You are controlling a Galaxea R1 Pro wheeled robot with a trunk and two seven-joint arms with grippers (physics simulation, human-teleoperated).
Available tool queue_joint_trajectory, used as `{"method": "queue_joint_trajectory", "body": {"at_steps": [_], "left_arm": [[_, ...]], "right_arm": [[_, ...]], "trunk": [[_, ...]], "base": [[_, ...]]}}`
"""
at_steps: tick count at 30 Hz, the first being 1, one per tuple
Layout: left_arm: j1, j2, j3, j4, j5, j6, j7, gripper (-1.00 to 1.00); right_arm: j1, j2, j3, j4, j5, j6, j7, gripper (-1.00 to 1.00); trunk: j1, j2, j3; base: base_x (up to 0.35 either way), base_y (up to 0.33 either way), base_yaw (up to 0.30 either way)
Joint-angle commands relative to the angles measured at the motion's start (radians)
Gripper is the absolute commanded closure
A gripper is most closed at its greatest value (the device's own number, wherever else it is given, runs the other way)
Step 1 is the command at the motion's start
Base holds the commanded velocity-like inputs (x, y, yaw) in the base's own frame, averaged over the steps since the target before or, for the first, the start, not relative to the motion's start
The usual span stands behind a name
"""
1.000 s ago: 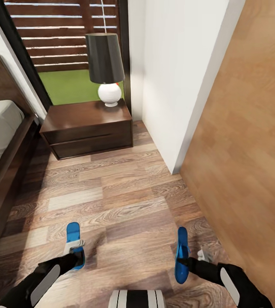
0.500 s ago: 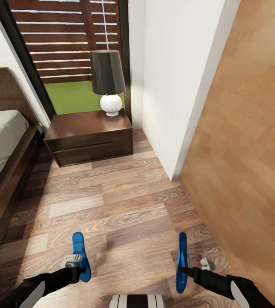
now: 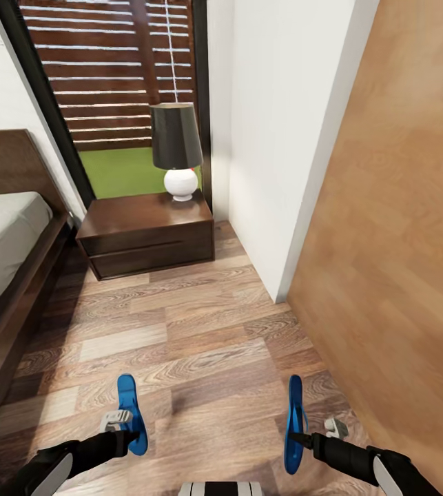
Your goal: In the bedroom, move the book from the bed onto either nightstand, and place the two sandals side by side next to the bed.
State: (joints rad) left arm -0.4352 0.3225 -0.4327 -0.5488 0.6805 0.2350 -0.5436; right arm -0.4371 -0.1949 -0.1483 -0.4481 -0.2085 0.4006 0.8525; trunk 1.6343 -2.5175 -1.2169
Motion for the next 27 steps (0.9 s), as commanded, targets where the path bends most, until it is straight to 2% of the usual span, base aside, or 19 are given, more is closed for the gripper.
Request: {"method": "queue_joint_trajectory", "body": {"at_steps": [1,27], "left_arm": [[0.000,0.001,-0.004,-0.001,0.009,0.006,0.002,1.00],[0.000,-0.005,-0.006,0.006,0.011,0.006,0.004,1.00]], "right_arm": [[0.000,0.000,-0.002,0.000,-0.005,0.008,0.002,1.00],[0.000,0.000,-0.002,0.000,-0.007,-0.055,-0.006,1.00]], "trunk": [[-0.001,0.000,0.003],[-0.012,0.006,0.104]], "base": [[0.000,0.000,0.000],[0.000,0.000,0.000]]}}
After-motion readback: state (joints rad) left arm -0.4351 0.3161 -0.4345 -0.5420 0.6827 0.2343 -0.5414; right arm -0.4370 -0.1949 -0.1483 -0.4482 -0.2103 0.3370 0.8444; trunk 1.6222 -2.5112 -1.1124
